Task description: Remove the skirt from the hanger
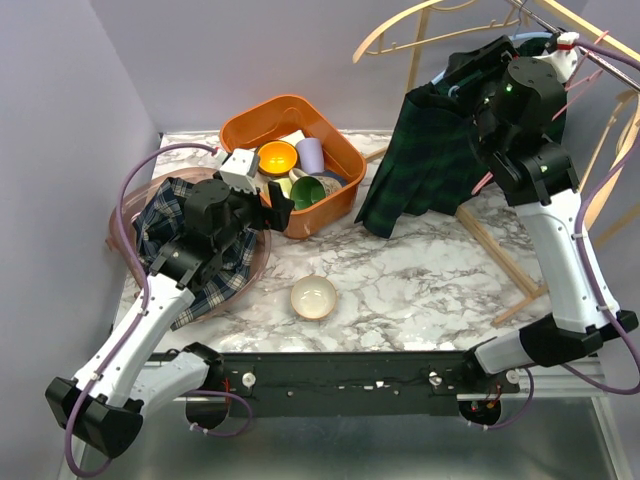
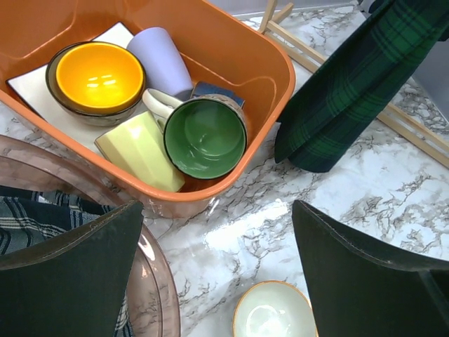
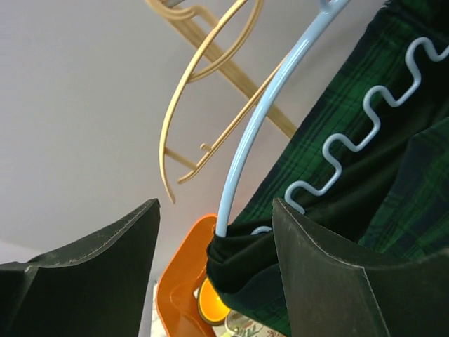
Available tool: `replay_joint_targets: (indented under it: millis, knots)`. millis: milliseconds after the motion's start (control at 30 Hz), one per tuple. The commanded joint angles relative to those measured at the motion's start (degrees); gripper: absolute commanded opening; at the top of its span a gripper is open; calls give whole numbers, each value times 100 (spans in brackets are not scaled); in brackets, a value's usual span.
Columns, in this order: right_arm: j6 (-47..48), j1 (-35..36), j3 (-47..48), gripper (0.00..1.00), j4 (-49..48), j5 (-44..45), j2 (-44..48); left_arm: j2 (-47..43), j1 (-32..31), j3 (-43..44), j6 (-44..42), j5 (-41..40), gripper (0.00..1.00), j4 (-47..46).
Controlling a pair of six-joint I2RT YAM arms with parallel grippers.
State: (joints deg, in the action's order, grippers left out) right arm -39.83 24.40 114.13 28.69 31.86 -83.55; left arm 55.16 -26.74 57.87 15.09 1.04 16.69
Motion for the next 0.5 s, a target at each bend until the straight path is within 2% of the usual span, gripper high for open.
replay_joint_targets:
  millis: [0, 67, 233, 300, 467]
  knots:
    - [-367, 29, -4, 72, -11, 831, -170, -154, -24, -91, 90, 230, 98, -175]
    - [-289, 29, -232, 72, -370, 744, -188, -172, -24, -91, 125, 283, 98, -192]
    - [-323, 29, -92, 72, -407, 769, -452, -224, -24, -109, 161, 318, 98, -201]
    - [-315, 29, -259, 72, -741, 778, -443, -233, -24, -126, 178, 327, 98, -245]
    - [-393, 29, -110, 67, -848, 989, -645, -225, -24, -144, 196, 353, 98, -236]
